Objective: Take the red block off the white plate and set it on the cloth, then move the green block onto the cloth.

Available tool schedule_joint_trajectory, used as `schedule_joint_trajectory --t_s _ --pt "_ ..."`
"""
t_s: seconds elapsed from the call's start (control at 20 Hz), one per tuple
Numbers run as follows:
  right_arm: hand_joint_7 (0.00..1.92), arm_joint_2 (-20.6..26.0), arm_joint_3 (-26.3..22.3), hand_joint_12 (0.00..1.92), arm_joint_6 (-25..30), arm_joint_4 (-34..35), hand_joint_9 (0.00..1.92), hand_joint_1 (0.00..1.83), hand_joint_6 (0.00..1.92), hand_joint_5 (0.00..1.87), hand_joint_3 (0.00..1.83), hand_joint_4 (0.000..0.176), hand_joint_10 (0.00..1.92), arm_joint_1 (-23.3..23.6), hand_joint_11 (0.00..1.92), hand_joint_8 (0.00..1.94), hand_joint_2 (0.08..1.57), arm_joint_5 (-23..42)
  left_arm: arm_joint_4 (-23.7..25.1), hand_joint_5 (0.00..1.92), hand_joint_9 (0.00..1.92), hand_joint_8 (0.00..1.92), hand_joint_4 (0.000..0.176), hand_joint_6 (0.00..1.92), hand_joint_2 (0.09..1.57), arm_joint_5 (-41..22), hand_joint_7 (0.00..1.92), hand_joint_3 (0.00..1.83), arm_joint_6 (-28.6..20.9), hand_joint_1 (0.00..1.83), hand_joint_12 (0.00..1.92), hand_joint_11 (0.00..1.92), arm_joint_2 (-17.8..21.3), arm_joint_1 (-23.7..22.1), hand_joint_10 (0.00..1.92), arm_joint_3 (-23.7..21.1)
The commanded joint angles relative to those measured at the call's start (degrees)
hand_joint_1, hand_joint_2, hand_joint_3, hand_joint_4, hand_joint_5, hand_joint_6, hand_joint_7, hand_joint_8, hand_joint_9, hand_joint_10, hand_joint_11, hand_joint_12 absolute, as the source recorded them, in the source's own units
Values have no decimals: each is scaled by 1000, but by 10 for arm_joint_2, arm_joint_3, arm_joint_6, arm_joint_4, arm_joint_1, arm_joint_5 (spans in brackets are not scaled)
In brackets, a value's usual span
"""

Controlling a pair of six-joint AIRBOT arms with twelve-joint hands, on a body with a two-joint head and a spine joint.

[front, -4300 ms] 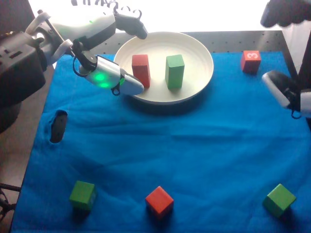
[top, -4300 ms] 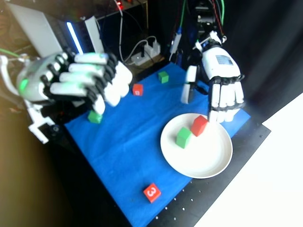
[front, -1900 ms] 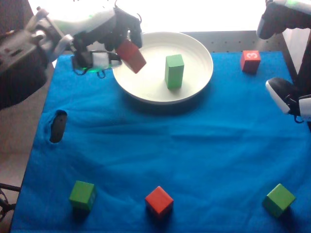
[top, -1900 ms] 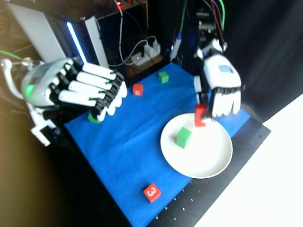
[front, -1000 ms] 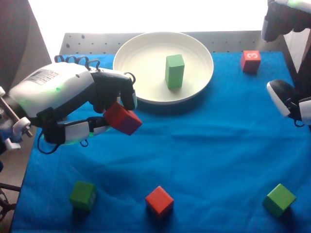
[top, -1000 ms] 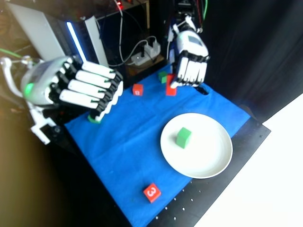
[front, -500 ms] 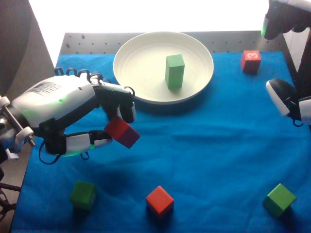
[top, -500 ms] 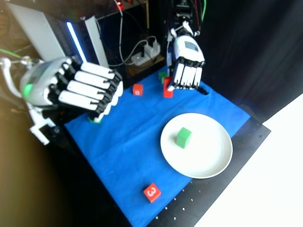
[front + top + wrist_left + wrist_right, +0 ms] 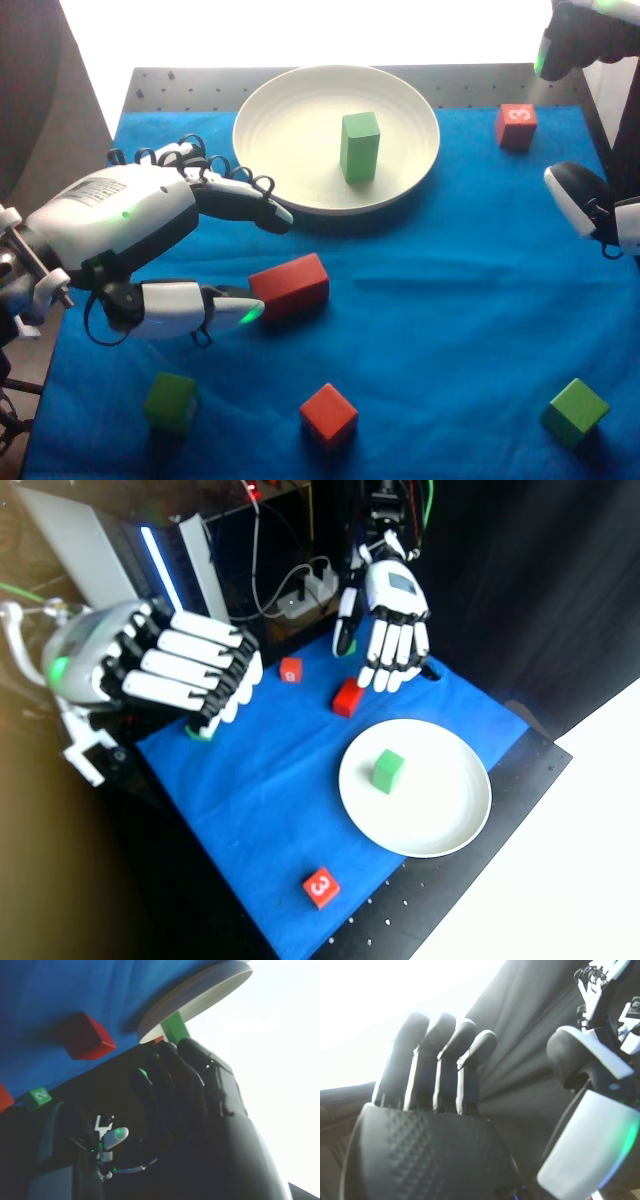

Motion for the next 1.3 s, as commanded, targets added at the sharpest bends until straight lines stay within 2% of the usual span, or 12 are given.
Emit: schedule_joint_trajectory --t_s 0.0,0.1,0.25,0.35,0.45,0.55,0.65,0.75,0.8,0.85,1.0,1.25 --pt "478 2 -1 1921 1 -8 501 1082 1458 485 1049 0 1664 4 474 1518 400 -69 -2 619 425 0 3 199 1066 -83 598 1 -3 833 1433 0 6 -4 380 -2" --pt "497 3 1 1921 1 -8 521 1080 1464 482 1066 0 1655 4 497 1511 395 -68 -13 620 385 1 0 106 1097 -108 564 0 -3 751 1442 0 14 -4 465 -2" --pt "496 4 7 1916 1 -7 523 1050 1349 434 1059 0 1553 4 467 1384 390 -65 -32 571 332 0 55 43 1078 -147 536 0 2 711 1424 0 24 -3 542 -2" --pt "498 2 20 1807 1 -7 508 1130 1244 444 873 0 1436 13 433 1269 423 -38 -47 549 356 5 34 17 1091 -171 527 1 29 726 1256 0 36 -3 394 -8" --pt "560 -8 36 1804 1 -4 565 1145 1261 446 857 0 1474 29 529 1293 413 -11 -63 545 427 1 69 3 1117 -190 534 0 65 646 1110 0 46 -7 155 -16" --pt "480 -26 58 1862 1 -4 446 1163 1320 386 904 0 1528 59 474 1319 419 28 -70 523 438 0 56 0 1129 -210 494 0 67 653 1044 0 51 -8 54 -16" --pt "386 -48 84 1784 1 -5 335 1189 1200 373 881 0 1316 91 399 1035 471 74 -74 517 448 1 46 0 1150 -223 479 3 67 732 1152 0 53 -8 33 -16" --pt "485 -79 116 1667 1 -5 363 1151 746 473 474 0 1067 123 330 605 702 124 -73 574 490 30 68 27 1129 -231 557 0 67 774 1134 0 55 -8 43 -17" --pt "485 -87 123 1667 -1 -6 363 1151 746 473 474 0 1067 132 330 605 702 138 -73 574 490 30 68 27 1129 -232 557 0 67 774 1134 0 55 -8 43 -17" --pt "560 -108 146 1608 -3 -8 397 1158 545 506 287 0 912 152 278 407 776 174 -73 664 563 36 28 26 1080 -238 636 0 68 883 1190 4 56 -8 57 -18" --pt "631 -139 175 1552 -19 -9 467 1168 258 612 129 0 835 179 311 255 851 222 -73 663 544 22 59 15 1095 -245 619 8 81 750 1197 0 62 -8 43 -25" --pt "680 -194 226 1549 -32 -3 459 1131 6 638 2 0 614 212 133 26 872 292 -75 686 534 2 16 8 1077 -254 596 0 100 878 1161 0 72 -9 28 -34"
